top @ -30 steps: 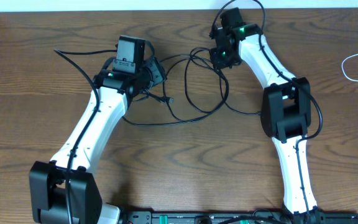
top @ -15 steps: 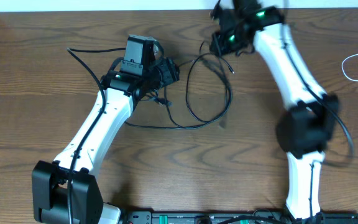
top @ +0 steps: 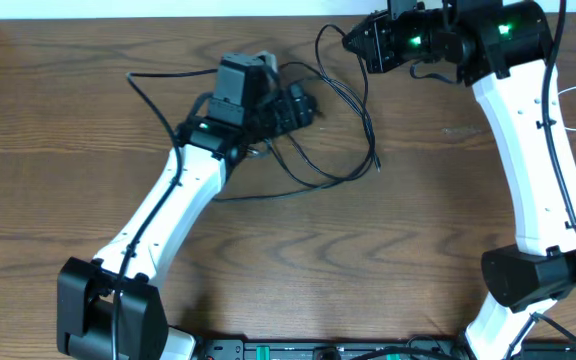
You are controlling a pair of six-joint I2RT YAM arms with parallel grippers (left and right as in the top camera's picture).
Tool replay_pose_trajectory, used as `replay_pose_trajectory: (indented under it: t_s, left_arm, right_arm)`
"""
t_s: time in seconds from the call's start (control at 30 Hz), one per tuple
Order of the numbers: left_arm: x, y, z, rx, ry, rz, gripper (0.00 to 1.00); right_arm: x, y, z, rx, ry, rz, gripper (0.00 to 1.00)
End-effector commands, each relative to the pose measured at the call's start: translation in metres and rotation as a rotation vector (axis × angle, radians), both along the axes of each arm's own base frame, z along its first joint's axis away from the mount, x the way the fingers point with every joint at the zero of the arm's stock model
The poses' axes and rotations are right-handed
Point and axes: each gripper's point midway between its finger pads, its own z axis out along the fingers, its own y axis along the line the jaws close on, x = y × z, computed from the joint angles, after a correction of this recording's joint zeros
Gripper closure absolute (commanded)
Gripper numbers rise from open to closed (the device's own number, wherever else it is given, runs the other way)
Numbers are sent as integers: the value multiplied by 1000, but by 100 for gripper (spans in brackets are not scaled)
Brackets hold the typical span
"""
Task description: Untangle cables
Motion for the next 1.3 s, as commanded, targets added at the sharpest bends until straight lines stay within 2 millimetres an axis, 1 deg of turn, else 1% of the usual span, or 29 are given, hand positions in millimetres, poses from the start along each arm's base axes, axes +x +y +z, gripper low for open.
replay_pose_trajectory:
  t_s: [0.0, 0.07, 0.2, 0.27, 0.37, 0.53, 0.6, 0.7, 0.8, 0.83, 0.9, 0.97, 1.0, 1.07, 1.2, 1.27]
  left_arm:
    - [-1, -19, -4, -16, -9, -35, 18]
    - [2, -29, -7, -36, -11, -37, 16]
    - [13, -49, -22, -90, 7, -19, 14]
    - [18, -56, -28, -116, 12, -10, 14]
    - [26, -68, -30, -148, -14, -12, 14]
    - [34, -82, -33, -181, -49, -24, 15]
    - [33, -85, -37, -196, -29, -18, 16]
    - [30, -88, -35, -206, -26, -39, 16]
    - [32, -93, -23, -241, -71, -86, 15]
    - [30, -98, -15, -264, -103, -131, 15]
    - [22, -111, 10, -328, -198, -281, 15]
    - [12, -117, 28, -382, -262, -400, 14]
    - [9, -117, 32, -397, -274, -433, 15]
    - [8, -111, 31, -407, -258, -452, 15]
    - [13, -90, 8, -364, -159, -405, 15]
    - [13, -85, 3, -360, -134, -396, 15]
  right_arm:
    - [-25, 2, 35, 58, -40, 25, 99]
    - [-31, 1, 40, 65, -45, 31, 99]
    - [-41, -1, 48, 70, -48, 36, 99]
    - [-43, -2, 49, 70, -47, 36, 99]
    - [-46, -3, 48, 66, -35, 35, 99]
    - [-51, 0, 48, 84, -18, 58, 99]
    - [-51, 1, 49, 87, -19, 62, 99]
    - [-51, 0, 48, 85, -18, 60, 99]
    - [-53, 2, 51, 96, -21, 71, 99]
    - [-55, 3, 54, 105, -24, 80, 99]
    - [-58, 3, 60, 115, -42, 85, 99]
    - [-61, 1, 69, 121, -72, 86, 99]
    - [-63, 0, 74, 123, -90, 83, 99]
    - [-63, -4, 82, 112, -127, 60, 99]
    - [-62, -15, 89, 74, -169, 1, 99]
    - [-64, -16, 90, 74, -171, 2, 99]
